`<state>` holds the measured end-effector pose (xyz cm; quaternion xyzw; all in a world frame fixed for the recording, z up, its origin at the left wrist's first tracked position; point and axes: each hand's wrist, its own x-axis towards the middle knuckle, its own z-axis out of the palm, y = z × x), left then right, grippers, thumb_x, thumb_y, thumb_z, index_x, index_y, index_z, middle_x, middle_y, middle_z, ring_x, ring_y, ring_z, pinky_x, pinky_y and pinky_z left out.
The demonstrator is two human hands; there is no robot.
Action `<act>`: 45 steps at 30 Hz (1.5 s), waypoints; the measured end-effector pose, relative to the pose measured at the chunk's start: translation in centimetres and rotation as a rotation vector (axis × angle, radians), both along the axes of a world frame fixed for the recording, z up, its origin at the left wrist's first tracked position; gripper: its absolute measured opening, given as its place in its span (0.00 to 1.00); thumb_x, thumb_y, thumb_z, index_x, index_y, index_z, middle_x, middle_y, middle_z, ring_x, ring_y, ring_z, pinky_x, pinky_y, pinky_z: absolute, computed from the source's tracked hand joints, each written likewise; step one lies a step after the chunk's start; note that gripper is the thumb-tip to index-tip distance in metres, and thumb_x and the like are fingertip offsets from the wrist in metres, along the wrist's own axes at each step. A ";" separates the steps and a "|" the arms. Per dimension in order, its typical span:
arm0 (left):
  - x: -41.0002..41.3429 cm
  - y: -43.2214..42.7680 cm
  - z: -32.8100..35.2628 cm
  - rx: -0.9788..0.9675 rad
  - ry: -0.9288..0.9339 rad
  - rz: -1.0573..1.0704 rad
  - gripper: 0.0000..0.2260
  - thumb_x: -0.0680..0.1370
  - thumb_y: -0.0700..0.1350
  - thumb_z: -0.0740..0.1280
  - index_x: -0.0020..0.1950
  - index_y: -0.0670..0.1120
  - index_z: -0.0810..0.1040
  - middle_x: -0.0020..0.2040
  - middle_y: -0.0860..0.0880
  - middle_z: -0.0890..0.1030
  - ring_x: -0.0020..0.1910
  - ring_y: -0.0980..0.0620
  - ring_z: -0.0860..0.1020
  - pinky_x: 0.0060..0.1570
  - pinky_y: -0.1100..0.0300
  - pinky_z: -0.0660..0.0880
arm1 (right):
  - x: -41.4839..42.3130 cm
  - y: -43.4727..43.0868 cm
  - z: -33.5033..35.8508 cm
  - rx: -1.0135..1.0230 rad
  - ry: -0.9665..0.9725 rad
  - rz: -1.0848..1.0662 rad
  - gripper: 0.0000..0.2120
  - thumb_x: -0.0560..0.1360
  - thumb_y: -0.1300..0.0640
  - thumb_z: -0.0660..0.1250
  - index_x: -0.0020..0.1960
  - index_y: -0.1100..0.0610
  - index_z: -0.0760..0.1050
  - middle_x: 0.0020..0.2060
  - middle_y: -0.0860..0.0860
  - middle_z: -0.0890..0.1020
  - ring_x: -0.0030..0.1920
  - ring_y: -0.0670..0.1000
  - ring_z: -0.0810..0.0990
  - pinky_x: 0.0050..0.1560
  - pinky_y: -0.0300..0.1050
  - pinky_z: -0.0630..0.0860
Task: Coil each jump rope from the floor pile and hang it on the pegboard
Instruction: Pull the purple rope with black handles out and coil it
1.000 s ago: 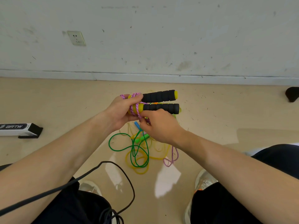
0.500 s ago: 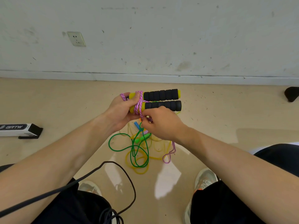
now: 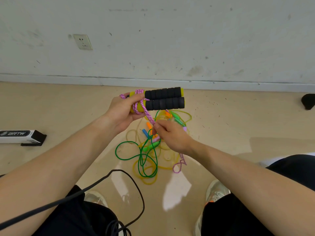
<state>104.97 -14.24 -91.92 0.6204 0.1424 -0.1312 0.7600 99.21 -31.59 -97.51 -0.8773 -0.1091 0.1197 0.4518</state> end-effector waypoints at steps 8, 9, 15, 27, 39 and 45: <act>-0.7 0.9 1.6 0.237 -0.067 -0.467 0.23 0.73 0.40 0.75 0.66 0.44 0.74 0.56 0.45 0.81 0.47 0.47 0.84 0.44 0.48 0.83 | 2.6 -5.4 1.7 0.127 0.178 0.010 0.03 0.77 0.59 0.70 0.47 0.60 0.81 0.33 0.50 0.75 0.33 0.44 0.72 0.36 0.42 0.71; -0.9 0.8 1.6 0.367 -0.101 -0.502 0.26 0.72 0.39 0.76 0.68 0.46 0.71 0.59 0.47 0.78 0.47 0.49 0.84 0.42 0.50 0.83 | 2.8 -5.6 2.3 0.127 0.222 -0.006 0.09 0.77 0.56 0.70 0.45 0.61 0.81 0.30 0.53 0.69 0.30 0.48 0.67 0.32 0.43 0.66; -1.5 -0.3 -0.4 0.641 -0.234 -0.629 0.32 0.72 0.42 0.77 0.71 0.50 0.65 0.63 0.52 0.72 0.55 0.53 0.78 0.38 0.55 0.82 | 3.5 -4.6 4.5 0.276 0.502 -0.093 0.10 0.77 0.61 0.63 0.48 0.65 0.81 0.27 0.48 0.57 0.29 0.49 0.51 0.29 0.44 0.48; -2.3 -2.7 -3.5 0.791 -0.500 -0.047 0.32 0.73 0.48 0.75 0.71 0.45 0.63 0.59 0.50 0.70 0.53 0.53 0.74 0.52 0.58 0.71 | -0.2 1.0 3.7 0.352 0.267 -0.400 0.16 0.81 0.62 0.54 0.37 0.55 0.72 0.27 0.48 0.67 0.22 0.47 0.65 0.23 0.38 0.62; -2.3 -2.7 -2.3 0.244 -0.046 0.063 0.38 0.69 0.49 0.80 0.71 0.46 0.63 0.60 0.48 0.73 0.49 0.50 0.83 0.37 0.56 0.82 | -1.0 1.5 3.9 0.134 -0.062 -0.169 0.16 0.83 0.57 0.54 0.36 0.54 0.66 0.27 0.46 0.69 0.24 0.44 0.64 0.28 0.43 0.64; -1.8 -2.8 -2.3 0.173 0.009 0.151 0.35 0.68 0.45 0.81 0.68 0.42 0.66 0.54 0.43 0.79 0.36 0.50 0.84 0.35 0.55 0.82 | -1.5 2.0 2.7 0.108 -0.104 -0.226 0.15 0.84 0.51 0.53 0.44 0.56 0.73 0.36 0.51 0.78 0.39 0.56 0.83 0.39 0.56 0.78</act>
